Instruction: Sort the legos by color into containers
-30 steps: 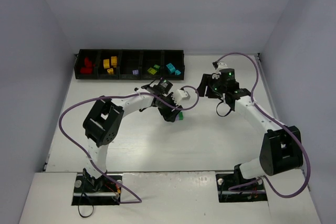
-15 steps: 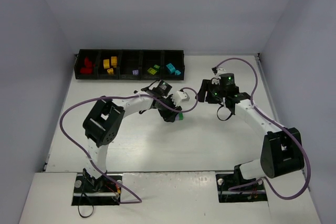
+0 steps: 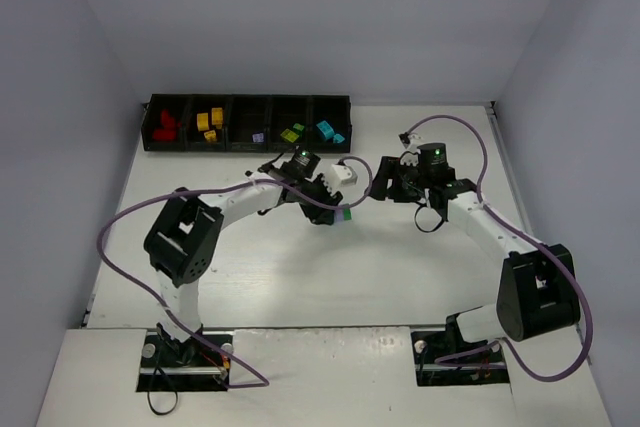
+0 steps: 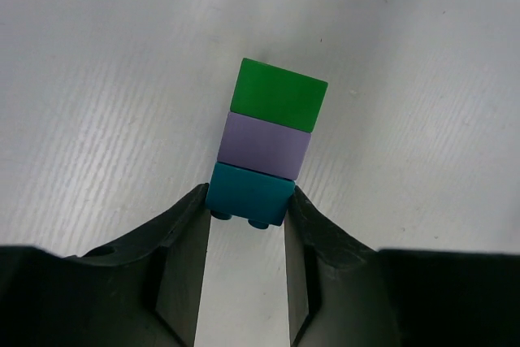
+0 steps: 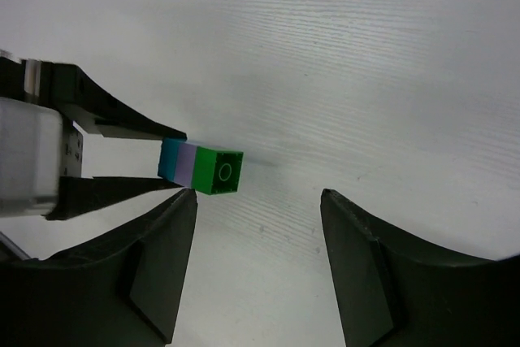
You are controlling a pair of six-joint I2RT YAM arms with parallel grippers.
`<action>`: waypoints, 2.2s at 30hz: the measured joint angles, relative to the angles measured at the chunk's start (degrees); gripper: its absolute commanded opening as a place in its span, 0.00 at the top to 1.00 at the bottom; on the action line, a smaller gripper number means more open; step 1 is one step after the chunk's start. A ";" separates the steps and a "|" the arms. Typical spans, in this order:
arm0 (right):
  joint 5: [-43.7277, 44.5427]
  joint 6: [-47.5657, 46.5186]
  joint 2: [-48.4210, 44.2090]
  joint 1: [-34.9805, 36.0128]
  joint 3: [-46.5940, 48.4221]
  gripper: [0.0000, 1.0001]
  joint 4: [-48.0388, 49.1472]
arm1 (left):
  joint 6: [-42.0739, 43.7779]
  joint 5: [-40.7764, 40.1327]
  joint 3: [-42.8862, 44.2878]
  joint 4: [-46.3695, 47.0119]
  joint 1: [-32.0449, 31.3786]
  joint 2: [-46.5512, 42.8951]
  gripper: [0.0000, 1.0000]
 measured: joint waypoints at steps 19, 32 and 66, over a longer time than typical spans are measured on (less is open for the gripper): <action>-23.10 15.10 8.61 1.36 6.80 0.29 7.69 | -1.49 0.39 -0.35 3.41 1.90 -11.34 0.87; -25.09 15.96 14.01 3.45 7.02 0.40 9.07 | -1.68 -0.42 -0.48 3.41 1.95 -11.34 0.87; -29.20 15.87 14.82 -1.42 6.05 1.00 12.17 | -6.84 2.60 -3.78 14.84 2.23 -9.29 0.93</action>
